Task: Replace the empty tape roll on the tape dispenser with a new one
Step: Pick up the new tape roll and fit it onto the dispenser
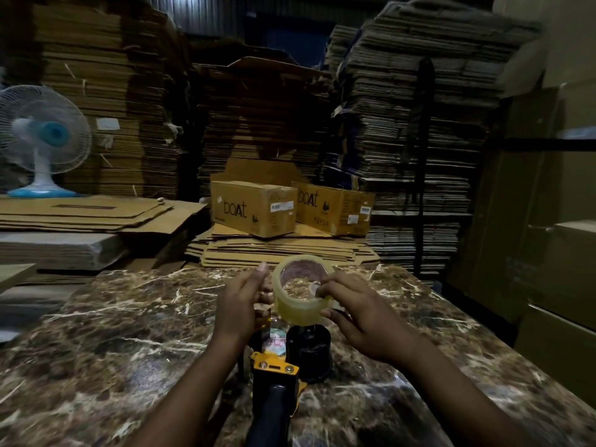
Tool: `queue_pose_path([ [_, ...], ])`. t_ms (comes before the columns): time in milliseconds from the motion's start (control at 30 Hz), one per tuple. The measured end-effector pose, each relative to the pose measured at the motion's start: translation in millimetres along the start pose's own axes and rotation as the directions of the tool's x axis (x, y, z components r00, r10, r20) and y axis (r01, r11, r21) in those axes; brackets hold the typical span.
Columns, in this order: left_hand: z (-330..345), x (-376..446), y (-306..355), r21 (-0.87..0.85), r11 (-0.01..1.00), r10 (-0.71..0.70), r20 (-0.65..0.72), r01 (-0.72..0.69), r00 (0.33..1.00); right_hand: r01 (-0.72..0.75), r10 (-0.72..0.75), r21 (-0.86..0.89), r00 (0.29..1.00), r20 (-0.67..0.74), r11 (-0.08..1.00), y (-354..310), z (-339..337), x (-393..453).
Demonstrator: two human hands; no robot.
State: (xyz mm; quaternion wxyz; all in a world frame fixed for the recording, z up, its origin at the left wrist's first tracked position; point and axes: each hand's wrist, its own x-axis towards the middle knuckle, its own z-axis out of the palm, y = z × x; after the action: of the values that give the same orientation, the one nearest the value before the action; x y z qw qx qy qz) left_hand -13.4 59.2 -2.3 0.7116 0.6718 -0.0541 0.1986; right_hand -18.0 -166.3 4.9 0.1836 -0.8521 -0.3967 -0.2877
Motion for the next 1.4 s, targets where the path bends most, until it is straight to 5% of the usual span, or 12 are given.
queue_pose_path([
  [267, -2, -2, 13, -0.137, 0.969, -0.185, 0.161, 0.207, 0.970, 0.050, -0.050, -0.070, 0.999, -0.002, 0.996, 12, 0, -4],
  [400, 2, -1, 13, -0.157, 0.968, -0.174, 0.131, 0.194, 0.976, -0.190, 0.229, 0.233, 0.962, -0.152, 0.954, 3, 10, -5],
  [533, 12, -4, 7, -0.131, 0.974, -0.161, 0.182, 0.186, 0.970, -0.444, 0.501, 0.346, 0.861, -0.092, 0.827, -18, 18, 7],
  [700, 16, -7, 6, -0.072, 0.989, -0.106, 0.286, 0.132, 0.952, -0.437, 0.521, 0.371, 0.837, -0.165, 0.819, -15, 19, 14],
  [800, 3, -3, -2, 0.049, 0.996, 0.071, 0.099, -0.076, 0.993, -0.416, 0.529, 0.505, 0.843, -0.097, 0.756, -1, 13, 5],
  [900, -10, 3, -9, 0.264, 0.926, 0.288, -0.035, -0.269, 0.957, -0.371, 0.508, 0.632, 0.861, -0.041, 0.680, 8, 11, -4],
  [1167, 0, 1, -10, 0.055, 0.993, 0.079, 0.382, -0.108, 0.921, -0.334, 0.432, 0.747, 0.899, 0.070, 0.575, 18, 15, -7],
  [1400, -9, 4, -14, -0.030, 0.973, 0.224, 0.386, -0.231, 0.895, -0.324, 0.453, 0.792, 0.889, 0.067, 0.518, 18, 24, -6],
])
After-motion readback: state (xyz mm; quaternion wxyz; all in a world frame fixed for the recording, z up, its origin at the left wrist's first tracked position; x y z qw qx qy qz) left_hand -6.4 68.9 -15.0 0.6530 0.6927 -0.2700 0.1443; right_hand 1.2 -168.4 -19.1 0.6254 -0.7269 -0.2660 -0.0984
